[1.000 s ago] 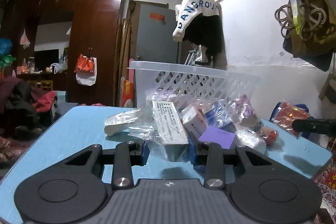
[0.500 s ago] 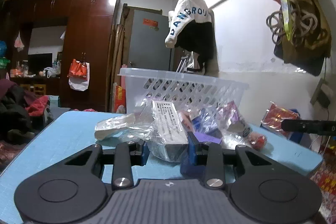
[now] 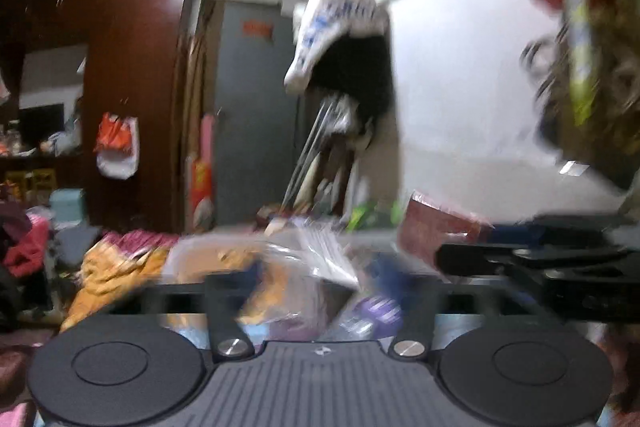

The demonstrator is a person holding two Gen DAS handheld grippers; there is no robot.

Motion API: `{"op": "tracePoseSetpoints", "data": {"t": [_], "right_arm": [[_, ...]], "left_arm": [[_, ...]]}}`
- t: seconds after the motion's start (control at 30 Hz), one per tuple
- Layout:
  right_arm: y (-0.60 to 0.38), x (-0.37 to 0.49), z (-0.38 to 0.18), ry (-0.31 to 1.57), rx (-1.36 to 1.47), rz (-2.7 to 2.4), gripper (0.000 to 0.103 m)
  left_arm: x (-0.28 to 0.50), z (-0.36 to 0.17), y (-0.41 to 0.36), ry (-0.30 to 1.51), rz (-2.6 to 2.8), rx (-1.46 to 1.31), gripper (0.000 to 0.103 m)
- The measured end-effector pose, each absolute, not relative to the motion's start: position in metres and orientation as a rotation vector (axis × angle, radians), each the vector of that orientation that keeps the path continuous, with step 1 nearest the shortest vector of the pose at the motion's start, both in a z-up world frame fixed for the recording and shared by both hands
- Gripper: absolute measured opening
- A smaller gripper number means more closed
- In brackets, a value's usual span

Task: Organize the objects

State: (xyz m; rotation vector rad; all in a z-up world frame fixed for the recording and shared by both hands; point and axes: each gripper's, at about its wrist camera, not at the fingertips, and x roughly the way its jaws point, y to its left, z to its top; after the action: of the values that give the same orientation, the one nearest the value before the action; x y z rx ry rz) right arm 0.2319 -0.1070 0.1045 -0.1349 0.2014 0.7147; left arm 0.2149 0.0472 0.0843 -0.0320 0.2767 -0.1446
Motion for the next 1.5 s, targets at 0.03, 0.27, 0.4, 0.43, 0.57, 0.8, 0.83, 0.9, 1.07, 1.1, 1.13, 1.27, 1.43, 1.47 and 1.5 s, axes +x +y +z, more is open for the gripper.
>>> {"op": "tracePoseSetpoints", "data": {"t": [0.03,0.27,0.4,0.43,0.57,0.8,0.83,0.9,1.07,1.1,1.13,1.27,1.43,1.47,1.5], "right_arm": [[-0.106,0.236,0.100,0.208,-0.143,0.687,0.068],[-0.156,0.191,0.057,0.206,-0.086,0.643,0.101],[-0.176,0.182,0.020,0.309,-0.092,0.585,0.102],[-0.179,0.184,0.012,0.345,-0.080,0.588,0.102],[-0.173,0.199,-0.003,0.439,-0.090,0.600,0.101],[-0.160,0.211,-0.011,0.515,-0.109,0.642,0.068],[-0.164,0.209,-0.017,0.522,-0.100,0.648,0.061],[-0.168,0.205,-0.020,0.519,-0.093,0.651,0.058],[-0.169,0.202,-0.021,0.526,-0.092,0.649,0.059],[-0.170,0.203,-0.022,0.524,-0.103,0.644,0.060],[-0.167,0.202,-0.021,0.522,-0.128,0.634,0.061],[-0.163,0.204,-0.021,0.519,-0.142,0.634,0.053],[-0.177,0.198,-0.022,0.462,-0.078,0.636,0.051],[-0.179,0.196,-0.022,0.441,-0.066,0.634,0.051],[-0.181,0.195,-0.022,0.426,-0.060,0.632,0.051]], "left_arm": [[0.222,0.077,0.046,0.313,-0.108,-0.011,0.094],[0.142,0.041,0.067,0.218,-0.171,-0.100,0.093],[0.102,0.003,0.068,0.255,-0.155,-0.083,0.093],[0.094,-0.005,0.071,0.270,-0.157,-0.098,0.093],[0.080,-0.022,0.064,0.295,-0.178,-0.100,0.092],[0.099,-0.032,0.040,0.346,-0.216,-0.040,0.080],[0.101,-0.035,0.037,0.352,-0.211,-0.026,0.077],[0.101,-0.041,0.034,0.350,-0.199,-0.018,0.075],[0.102,-0.046,0.033,0.356,-0.216,-0.052,0.066],[0.102,-0.046,0.032,0.355,-0.212,-0.048,0.066],[0.101,-0.047,0.031,0.351,-0.210,-0.041,0.066],[0.099,-0.047,0.028,0.336,-0.196,-0.039,0.054],[0.084,-0.047,0.031,0.269,-0.195,-0.056,0.053],[0.080,-0.046,0.031,0.256,-0.196,-0.056,0.053],[0.077,-0.046,0.032,0.248,-0.197,-0.057,0.053]]}}
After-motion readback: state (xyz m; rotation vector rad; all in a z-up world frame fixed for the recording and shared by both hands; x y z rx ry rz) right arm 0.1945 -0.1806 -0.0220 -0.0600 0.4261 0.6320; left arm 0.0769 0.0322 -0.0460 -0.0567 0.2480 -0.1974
